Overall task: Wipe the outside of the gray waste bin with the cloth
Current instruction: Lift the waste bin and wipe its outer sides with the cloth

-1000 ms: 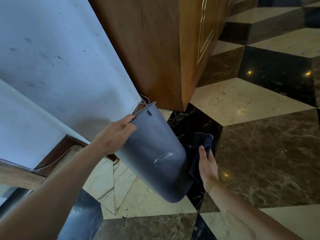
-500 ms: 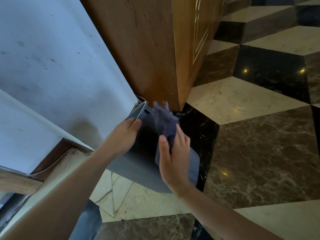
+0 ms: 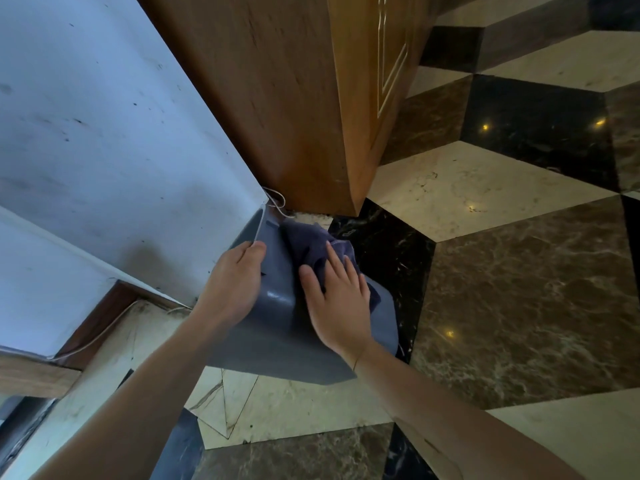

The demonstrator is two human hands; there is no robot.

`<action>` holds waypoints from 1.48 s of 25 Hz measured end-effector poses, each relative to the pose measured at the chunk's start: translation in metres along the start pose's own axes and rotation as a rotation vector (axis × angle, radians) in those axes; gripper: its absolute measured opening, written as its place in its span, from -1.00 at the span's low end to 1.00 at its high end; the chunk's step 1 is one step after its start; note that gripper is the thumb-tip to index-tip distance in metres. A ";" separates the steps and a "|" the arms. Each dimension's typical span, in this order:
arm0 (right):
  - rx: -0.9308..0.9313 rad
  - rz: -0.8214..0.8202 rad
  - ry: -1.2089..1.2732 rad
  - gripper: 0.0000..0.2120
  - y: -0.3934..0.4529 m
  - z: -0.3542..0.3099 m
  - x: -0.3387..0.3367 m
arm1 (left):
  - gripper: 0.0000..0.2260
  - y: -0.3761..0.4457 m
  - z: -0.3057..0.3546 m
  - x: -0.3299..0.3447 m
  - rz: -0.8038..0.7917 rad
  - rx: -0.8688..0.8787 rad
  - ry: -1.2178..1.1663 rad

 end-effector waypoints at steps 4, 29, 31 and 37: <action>0.214 -0.054 -0.003 -0.28 0.015 0.061 -0.003 | -0.65 0.001 -0.008 -0.004 0.002 -0.072 -0.028; -0.050 -0.072 -0.004 -0.39 0.019 0.001 0.004 | -0.64 -0.006 -0.031 -0.007 0.046 -0.156 -0.221; 0.083 -0.088 -0.058 -0.35 0.031 0.039 0.000 | -0.62 -0.009 -0.038 -0.010 0.027 -0.174 -0.211; 0.373 -0.140 0.334 -0.52 0.028 0.110 -0.011 | -0.68 -0.011 -0.037 -0.015 0.031 -0.120 -0.208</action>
Point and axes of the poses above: each hand's wrist, its own y-axis towards the middle knuckle, its own x-axis out of the palm, z = x × y, the point moved 6 cm from there along y, towards the middle knuckle, and after that the axes turned 11 degrees about x, right-handed, at the moved point
